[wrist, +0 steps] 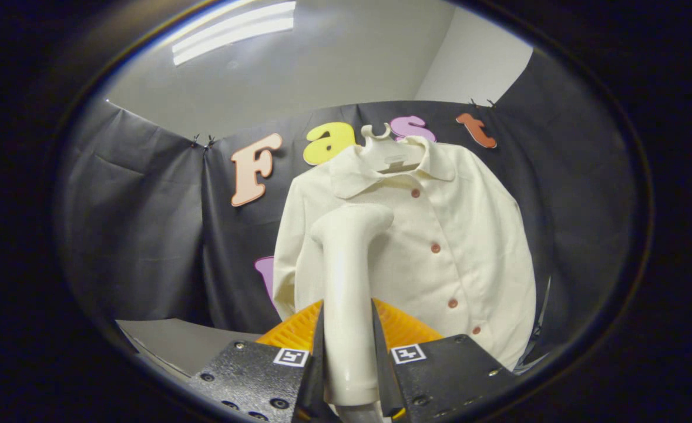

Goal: Iron the clothes twice with a garment steamer, once on the left side and once on the right side.

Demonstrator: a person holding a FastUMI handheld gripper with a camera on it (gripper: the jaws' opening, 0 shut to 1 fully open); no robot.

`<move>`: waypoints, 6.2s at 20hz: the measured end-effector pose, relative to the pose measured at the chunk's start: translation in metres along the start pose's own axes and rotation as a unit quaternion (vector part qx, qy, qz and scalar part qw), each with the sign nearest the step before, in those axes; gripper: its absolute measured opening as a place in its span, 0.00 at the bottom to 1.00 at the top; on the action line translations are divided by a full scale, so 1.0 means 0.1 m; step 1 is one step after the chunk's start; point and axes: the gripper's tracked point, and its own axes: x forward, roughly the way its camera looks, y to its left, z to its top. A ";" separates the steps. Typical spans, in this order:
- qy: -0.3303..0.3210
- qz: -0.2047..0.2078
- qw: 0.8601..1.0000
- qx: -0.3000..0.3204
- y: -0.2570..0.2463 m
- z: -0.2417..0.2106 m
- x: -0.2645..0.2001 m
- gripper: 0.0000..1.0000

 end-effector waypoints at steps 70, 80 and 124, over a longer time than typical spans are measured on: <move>0.007 -0.042 0.994 0.105 -0.72 0.06 -0.85 0.35; -0.052 -0.064 0.992 0.099 -1.20 0.75 -0.04 0.34; 0.111 -0.170 0.945 0.256 -2.01 -1.95 -0.81 0.35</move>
